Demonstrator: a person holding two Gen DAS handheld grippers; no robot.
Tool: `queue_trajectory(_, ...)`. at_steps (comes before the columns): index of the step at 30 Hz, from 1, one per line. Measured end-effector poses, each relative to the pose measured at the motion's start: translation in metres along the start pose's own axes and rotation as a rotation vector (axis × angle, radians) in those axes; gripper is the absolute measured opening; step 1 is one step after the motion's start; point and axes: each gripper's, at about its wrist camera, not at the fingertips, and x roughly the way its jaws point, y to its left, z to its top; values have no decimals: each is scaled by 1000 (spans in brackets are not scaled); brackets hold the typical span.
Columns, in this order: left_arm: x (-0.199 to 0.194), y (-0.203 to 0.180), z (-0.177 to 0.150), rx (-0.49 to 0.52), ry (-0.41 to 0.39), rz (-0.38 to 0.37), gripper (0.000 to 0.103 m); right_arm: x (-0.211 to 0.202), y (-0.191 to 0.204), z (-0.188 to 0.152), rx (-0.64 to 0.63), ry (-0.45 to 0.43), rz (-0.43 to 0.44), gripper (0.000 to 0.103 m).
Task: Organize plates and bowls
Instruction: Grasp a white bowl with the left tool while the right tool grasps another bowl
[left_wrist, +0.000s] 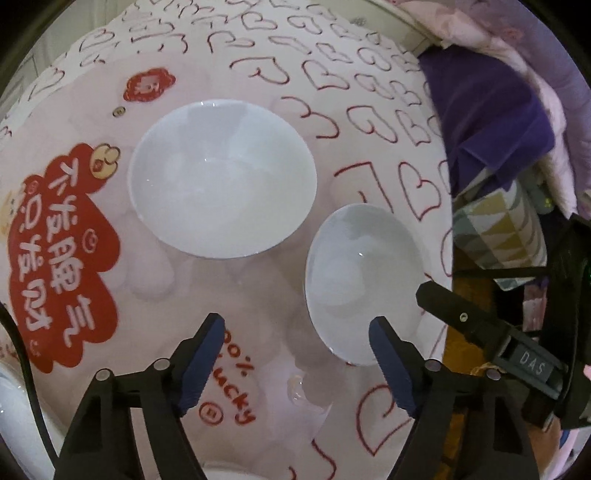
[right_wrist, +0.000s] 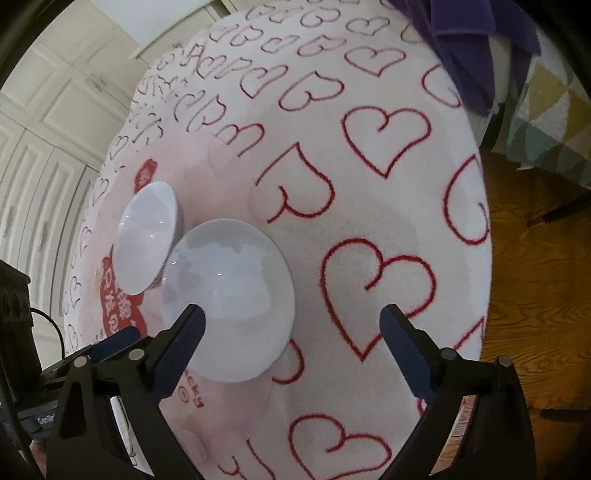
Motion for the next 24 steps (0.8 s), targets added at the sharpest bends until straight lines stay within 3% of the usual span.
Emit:
queue_trajectory(5,30,5,12,-40,12,10,71,17,-2,4,-5,27,16,85)
queue_trajectory(12,53,10,19,-70,29,-24,51,31,4,8,-21,49,32,65)
queue_trajectory(14,57,11,21,-78,28,-36,43,33,5,9,-20,51,36,62)
queue_trajectory(15,58,11,22,-82,29,-41,34,34,5,10,-22,52,38,58)
queue_trajectory(19,64,14,25,-104,35,-96,3,39,13,9,-56,60,38,17)
queue_trajectory(24,63,16,26,-111,3,-86,3,35,19,2,-95,45,2,8)
